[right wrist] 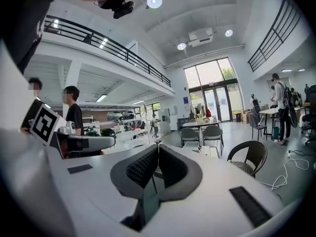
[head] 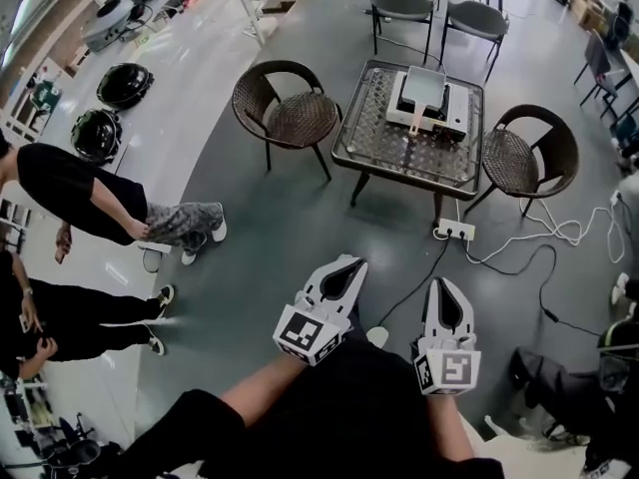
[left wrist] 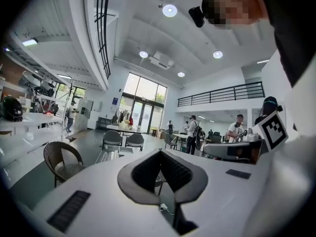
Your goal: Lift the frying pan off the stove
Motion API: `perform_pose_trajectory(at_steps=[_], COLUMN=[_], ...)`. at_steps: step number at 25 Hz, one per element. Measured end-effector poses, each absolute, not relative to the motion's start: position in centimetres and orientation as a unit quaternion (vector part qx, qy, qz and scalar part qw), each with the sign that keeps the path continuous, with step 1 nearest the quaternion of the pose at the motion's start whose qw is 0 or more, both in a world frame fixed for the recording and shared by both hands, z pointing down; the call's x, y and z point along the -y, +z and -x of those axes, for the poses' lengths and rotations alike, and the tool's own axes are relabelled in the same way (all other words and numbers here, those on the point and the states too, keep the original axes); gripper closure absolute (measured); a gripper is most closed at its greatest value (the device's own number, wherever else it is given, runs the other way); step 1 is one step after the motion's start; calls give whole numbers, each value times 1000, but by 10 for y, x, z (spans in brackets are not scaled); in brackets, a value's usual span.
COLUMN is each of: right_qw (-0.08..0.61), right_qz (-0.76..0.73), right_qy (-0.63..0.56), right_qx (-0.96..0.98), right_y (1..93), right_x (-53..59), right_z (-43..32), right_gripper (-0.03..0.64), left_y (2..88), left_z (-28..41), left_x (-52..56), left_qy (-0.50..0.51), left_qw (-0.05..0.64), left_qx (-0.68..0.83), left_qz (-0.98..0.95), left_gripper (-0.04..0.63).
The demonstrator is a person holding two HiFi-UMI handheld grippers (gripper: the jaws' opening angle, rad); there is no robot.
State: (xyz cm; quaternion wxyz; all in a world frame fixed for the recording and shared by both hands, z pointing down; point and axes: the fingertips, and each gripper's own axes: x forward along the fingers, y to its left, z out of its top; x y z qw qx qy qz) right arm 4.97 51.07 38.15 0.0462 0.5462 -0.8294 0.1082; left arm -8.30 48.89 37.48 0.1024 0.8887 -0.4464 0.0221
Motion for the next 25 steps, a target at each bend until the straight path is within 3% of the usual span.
perform_pose_trajectory(at_steps=[25], right_qw=[109], right_qz=[-617], right_qy=[115], right_qx=[771], right_y=[381], right_x=[-250], right_z=[36], right_gripper=[588], left_y=[395], left_z=[203], left_x=[-226], left_qy=[6], left_qw=[193], left_qx=[386], left_qz=[-902], left_gripper=[584])
